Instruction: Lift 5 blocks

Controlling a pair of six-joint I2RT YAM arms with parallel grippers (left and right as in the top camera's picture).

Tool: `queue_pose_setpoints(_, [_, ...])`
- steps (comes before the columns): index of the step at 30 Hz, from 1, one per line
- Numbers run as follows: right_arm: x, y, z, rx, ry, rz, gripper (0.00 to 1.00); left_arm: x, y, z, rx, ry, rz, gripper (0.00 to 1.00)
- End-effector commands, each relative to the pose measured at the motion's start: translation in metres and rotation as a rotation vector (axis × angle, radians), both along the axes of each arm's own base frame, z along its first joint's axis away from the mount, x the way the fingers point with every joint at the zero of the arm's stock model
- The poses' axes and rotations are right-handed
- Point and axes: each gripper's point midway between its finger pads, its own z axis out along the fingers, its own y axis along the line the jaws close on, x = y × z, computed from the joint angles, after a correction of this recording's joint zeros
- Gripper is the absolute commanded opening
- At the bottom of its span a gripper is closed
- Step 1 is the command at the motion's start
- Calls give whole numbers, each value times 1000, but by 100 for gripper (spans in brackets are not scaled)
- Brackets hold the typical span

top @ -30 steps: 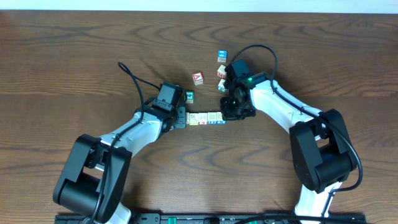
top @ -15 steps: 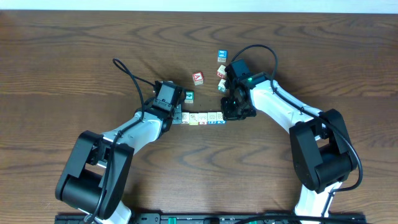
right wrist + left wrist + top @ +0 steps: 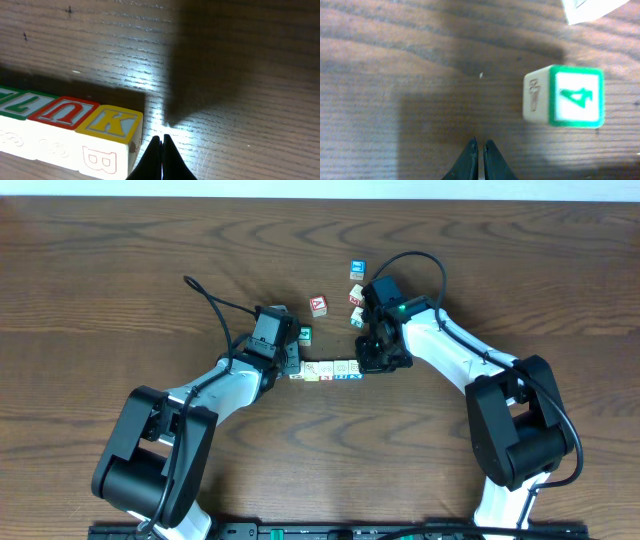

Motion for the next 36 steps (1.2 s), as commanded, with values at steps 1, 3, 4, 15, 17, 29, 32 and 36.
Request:
queue_pose_setpoints(1, [2, 6, 7, 6, -18, 4, 1, 6, -6, 1, -29, -9, 0, 8])
queue_pose_setpoints(3, [2, 6, 7, 6, -18, 4, 1, 10, -7, 4, -35, -25, 0, 8])
queue_pose_setpoints(4, [2, 6, 7, 6, -18, 4, 1, 12, -8, 5, -40, -36, 0, 7])
queue_pose_setpoints(15, [2, 6, 7, 6, -18, 4, 1, 13, -23, 10, -109, -45, -45, 7])
queue_pose_setpoints(17, [1, 6, 7, 6, -17, 4, 1, 11, -23, 9, -110, -32, -44, 7])
queue_pose_setpoints(29, [1, 5, 7, 4, -14, 4, 1, 4, -20, 4, -96, 2, -43, 8])
queue_pose_setpoints(32, [1, 5, 7, 4, -14, 4, 1, 2, -19, 2, -92, 12, -42, 7])
queue_pose_setpoints(36, [1, 6, 7, 5, -14, 4, 1, -1, -18, 0, -87, 25, -42, 7])
